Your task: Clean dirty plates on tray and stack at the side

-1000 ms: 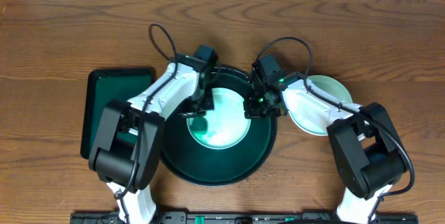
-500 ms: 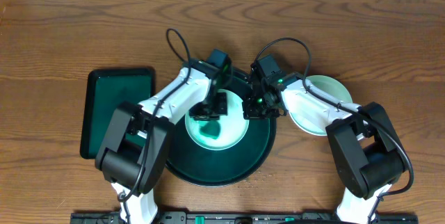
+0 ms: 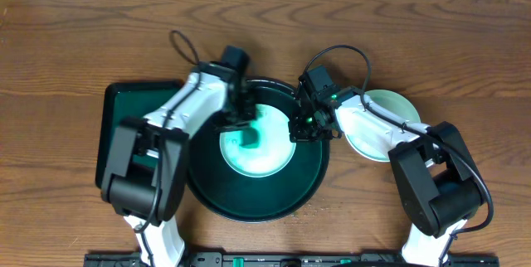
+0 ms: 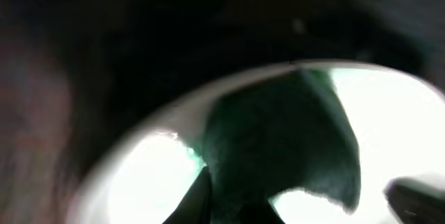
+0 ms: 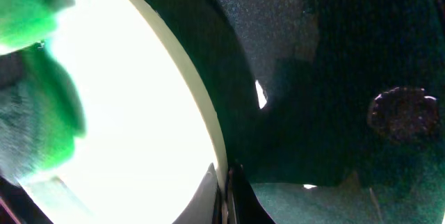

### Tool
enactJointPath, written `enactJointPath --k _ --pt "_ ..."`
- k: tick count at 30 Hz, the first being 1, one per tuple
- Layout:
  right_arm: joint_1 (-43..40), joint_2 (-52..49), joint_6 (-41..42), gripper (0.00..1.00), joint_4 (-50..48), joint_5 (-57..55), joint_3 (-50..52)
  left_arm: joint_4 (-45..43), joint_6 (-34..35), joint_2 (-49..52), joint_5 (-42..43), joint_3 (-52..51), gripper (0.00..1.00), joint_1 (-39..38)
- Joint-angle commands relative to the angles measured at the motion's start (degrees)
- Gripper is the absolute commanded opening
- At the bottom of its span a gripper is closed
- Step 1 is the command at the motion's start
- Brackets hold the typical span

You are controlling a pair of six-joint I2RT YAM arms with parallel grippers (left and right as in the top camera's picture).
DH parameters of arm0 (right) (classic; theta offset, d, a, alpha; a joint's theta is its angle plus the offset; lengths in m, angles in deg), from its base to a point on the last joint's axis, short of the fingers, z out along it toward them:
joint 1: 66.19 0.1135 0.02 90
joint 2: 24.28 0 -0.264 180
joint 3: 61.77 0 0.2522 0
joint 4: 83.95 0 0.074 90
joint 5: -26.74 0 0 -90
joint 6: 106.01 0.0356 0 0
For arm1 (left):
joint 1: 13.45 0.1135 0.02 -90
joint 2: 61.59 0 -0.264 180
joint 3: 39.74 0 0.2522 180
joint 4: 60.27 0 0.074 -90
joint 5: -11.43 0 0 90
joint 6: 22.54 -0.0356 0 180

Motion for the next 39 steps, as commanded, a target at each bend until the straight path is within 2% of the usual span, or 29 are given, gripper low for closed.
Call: enactJointPath --k 1,4,8,12,15,20,22,25,27,30,33,39 --pt "-0.13 -0.83 0.57 0.01 0.39 -0.57 -0.79 4.74 2.38 1.07 -11.3 0.33 0.07 3.67" --pt "-0.2 -0.83 0.59 0.01 0.37 -0.55 -0.79 9.62 0.7 1.07 -9.25 0.33 0.07 2.84" --pt "-0.2 -0.83 0.61 0.01 0.26 -0.55 -0.79 14.6 -8.02 1.07 -0.83 0.33 0.07 0.07" --pt "-0.22 -0.83 0.59 0.01 0.26 -0.55 -0.79 15.43 -14.91 1.07 7.52 0.33 0.07 -2.86" --pt "-0.2 -0.83 0.59 0.01 0.28 -0.52 -0.79 12.11 -15.04 1.07 8.22 0.33 0.07 -4.57" --pt "-0.2 -0.83 0.57 0.01 0.28 -0.28 -0.79 -0.24 -13.22 1.07 7.98 0.33 0.07 -5.35" --pt "-0.2 -0.83 0.57 0.01 0.42 -0.28 -0.79 -3.91 -11.56 1.07 4.0 0.33 0.07 -5.35" --pt "-0.2 -0.83 0.57 0.01 0.52 -0.31 -0.79 -4.92 -6.19 1.07 -8.52 0.33 0.07 -5.35" --pt "-0.22 -0.83 0.57 0.01 0.5 -0.33 -0.79 -2.93 -2.54 1.03 -18.01 0.35 0.07 -5.29" --pt "-0.22 -0.83 0.57 0.01 0.48 -0.33 -0.79 2.25 0.7 0.33 -26.71 1.03 0.07 -4.76" --pt "-0.2 -0.83 0.57 0.01 0.44 -0.33 -0.79 6.78 1.33 -1.77 -31.1 1.84 0.07 -3.67" --pt "-0.2 -0.83 0.55 0.02 0.46 -0.35 -0.79 10.82 1.33 -9.46 -31.61 2.01 0.07 0.11"
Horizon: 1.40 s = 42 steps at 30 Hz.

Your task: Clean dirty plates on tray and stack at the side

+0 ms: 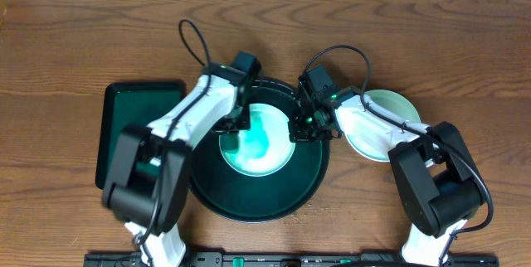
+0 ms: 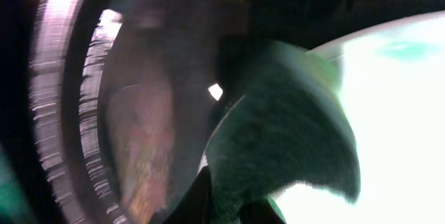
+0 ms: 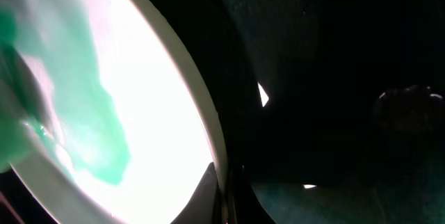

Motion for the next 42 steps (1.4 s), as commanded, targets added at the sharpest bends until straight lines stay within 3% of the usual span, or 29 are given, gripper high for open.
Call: enactJointPath --k 1,7,14,23,36,42 --pt "-0.2 -0.81 0.35 0.02 0.42 -0.63 -0.76 1.7 1.77 -6.84 -9.57 1.03 0.08 5.01" --pt "-0.15 -0.74 -0.28 0.01 0.24 -0.61 -0.79 4.35 0.33 -13.03 -9.46 1.03 0.07 13.73" --pt "0.7 -0.26 -2.25 0.01 1.53 -2.64 -2.93 4.59 -4.31 -12.76 -5.09 0.85 0.07 24.9" --pt "7.08 0.02 -5.07 0.01 12.2 -23.17 -13.53 0.5 -4.31 -12.46 -2.4 -0.22 0.07 33.33" --pt "21.88 0.04 -6.27 0.01 30.6 -63.43 -30.14 0.55 -4.28 -12.46 -1.64 -0.24 0.07 33.75" --pt "27.28 0.04 -6.27 0.01 35.06 -76.02 -33.09 0.74 -4.28 -12.46 -1.66 -0.31 0.07 33.75"
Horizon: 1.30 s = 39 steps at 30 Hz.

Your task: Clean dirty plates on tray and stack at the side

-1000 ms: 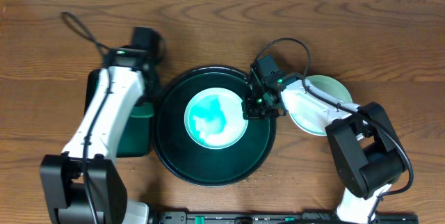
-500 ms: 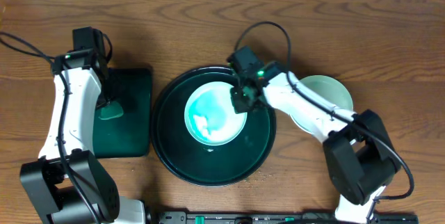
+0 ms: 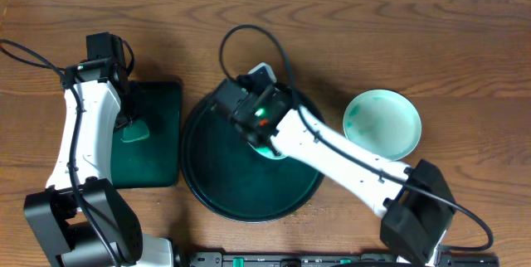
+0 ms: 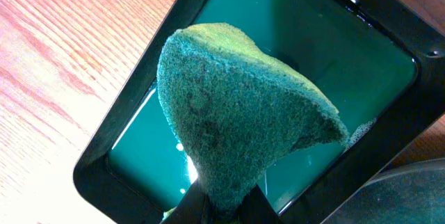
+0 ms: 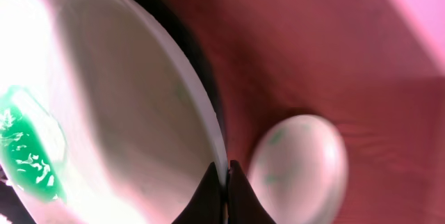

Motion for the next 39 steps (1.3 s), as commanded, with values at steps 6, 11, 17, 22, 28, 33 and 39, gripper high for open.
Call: enactJointPath --k 6,11,17,22,28,33,39 --pt "8.17 0.13 -0.57 0.01 4.92 -26.45 -5.92 0.57 -0.94 0.42 -0.04 -0.33 0.07 0.09" --pt "11.06 0.17 -0.59 0.01 5.38 -34.88 -6.86 0.7 -0.94 0.42 -0.04 -0.33 0.07 0.09" --pt "11.61 0.17 -0.5 0.01 5.97 -35.39 -6.86 0.72 -0.94 0.42 -0.04 -0.33 0.07 0.09" --pt "9.11 0.17 0.09 0.01 5.9 -17.9 -6.73 0.74 -0.94 0.42 -0.02 -0.33 0.07 0.09" --pt "2.43 0.44 -0.39 0.01 3.37 7.63 -6.75 0.76 -0.94 0.42 -0.02 -0.33 0.07 0.09" --pt "-5.77 3.58 -6.69 0.01 -1.27 30.21 -6.75 1.16 -0.94 0.42 -0.04 -0.33 0.07 0.09" --pt "-19.98 9.14 -8.44 0.01 -2.69 48.28 -6.75 1.62 -0.94 0.42 -0.04 -0.33 0.07 0.09"
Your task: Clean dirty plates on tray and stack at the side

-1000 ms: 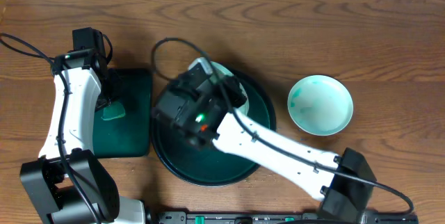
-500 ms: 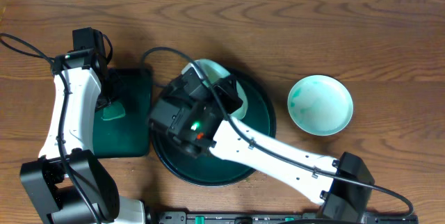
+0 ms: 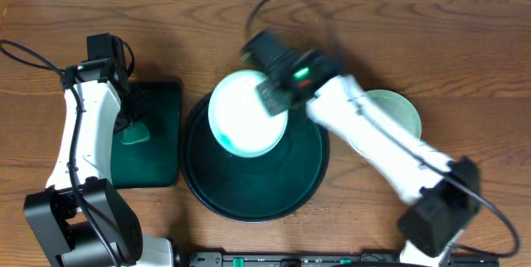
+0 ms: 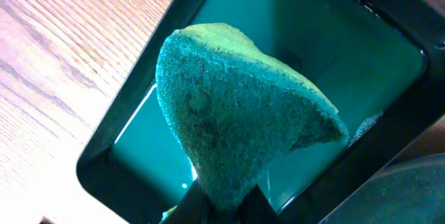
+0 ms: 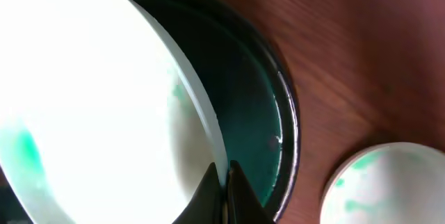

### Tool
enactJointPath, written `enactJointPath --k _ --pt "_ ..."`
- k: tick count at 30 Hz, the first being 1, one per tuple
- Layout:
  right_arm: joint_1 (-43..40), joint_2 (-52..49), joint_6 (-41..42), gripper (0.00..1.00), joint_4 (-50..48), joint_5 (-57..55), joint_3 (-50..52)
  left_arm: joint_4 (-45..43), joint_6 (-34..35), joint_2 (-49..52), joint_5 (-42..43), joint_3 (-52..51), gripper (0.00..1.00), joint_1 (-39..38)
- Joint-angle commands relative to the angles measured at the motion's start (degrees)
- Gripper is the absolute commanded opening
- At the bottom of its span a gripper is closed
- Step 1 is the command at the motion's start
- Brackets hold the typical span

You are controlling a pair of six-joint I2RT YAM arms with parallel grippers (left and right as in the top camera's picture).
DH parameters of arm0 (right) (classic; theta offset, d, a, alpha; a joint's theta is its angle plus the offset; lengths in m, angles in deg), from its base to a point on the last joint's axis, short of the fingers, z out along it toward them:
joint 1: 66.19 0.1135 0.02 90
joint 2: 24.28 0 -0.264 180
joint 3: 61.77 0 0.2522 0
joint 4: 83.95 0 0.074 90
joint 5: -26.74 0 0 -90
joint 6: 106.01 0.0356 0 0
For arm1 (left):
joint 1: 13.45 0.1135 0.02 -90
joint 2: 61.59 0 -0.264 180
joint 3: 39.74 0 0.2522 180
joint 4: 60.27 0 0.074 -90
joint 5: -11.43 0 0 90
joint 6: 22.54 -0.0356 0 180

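Observation:
A white plate (image 3: 246, 115) with a small green smear is held tilted above the round dark green tray (image 3: 299, 192). My right gripper (image 3: 272, 97) is shut on its rim (image 5: 208, 137). Another white plate (image 3: 405, 111), marked with green, lies on the wood to the right of the tray and shows in the right wrist view too, as the second plate (image 5: 389, 186). My left gripper (image 4: 224, 206) is shut on a green sponge (image 4: 240, 113) above the rectangular green tray (image 3: 162, 147). In the overhead view the sponge (image 3: 134, 133) shows over that tray's left part.
The wooden table (image 3: 465, 35) extends around both trays. A black cable (image 3: 33, 60) loops at the far left by the left arm. The right arm (image 3: 390, 147) crosses over the second plate. A black rail runs along the near edge.
My right gripper has raised the plate and turned its face upward, over the round tray's upper part, and the arm has swung to the right. The left gripper and sponge have hardly moved.
At first the left gripper pressed the sponge on the plate in the round tray while the right gripper pinched its rim. Then the sponge stood over the rectangular tray and the plate was lifted and turned. Now the plate hangs above the round tray.

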Motion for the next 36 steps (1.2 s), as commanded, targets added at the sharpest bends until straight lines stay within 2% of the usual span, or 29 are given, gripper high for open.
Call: enactJointPath --k 1,10,13,18,26,33,36 --pt "-9.2 6.56 -2.08 0.01 0.7 15.61 -1.2 0.5 -0.94 0.42 -0.02 -0.33 0.07 0.09" --pt "-31.26 9.64 -0.22 0.01 10.03 14.97 -0.87 0.9 -0.94 0.42 -0.02 -0.33 0.07 0.09" --pt "-39.47 9.64 1.05 0.01 12.04 9.62 2.58 0.87 -0.94 0.42 -0.02 -0.33 0.07 0.09" --pt "-46.62 9.64 1.25 0.01 9.77 8.41 11.13 0.87 -0.96 0.42 1.05 -0.33 0.07 0.07" --pt "-50.88 9.64 0.92 0.01 -0.42 8.02 26.91 0.85 -0.96 0.42 2.32 -0.33 0.07 0.09" --pt "-49.55 9.64 0.81 0.01 -4.15 8.96 33.4 0.87 -0.96 0.42 2.32 -0.33 0.07 0.09" --pt "-49.37 9.64 0.81 0.08 -3.93 8.94 33.79 0.87 -0.96 0.42 2.32 -0.33 0.07 0.09"
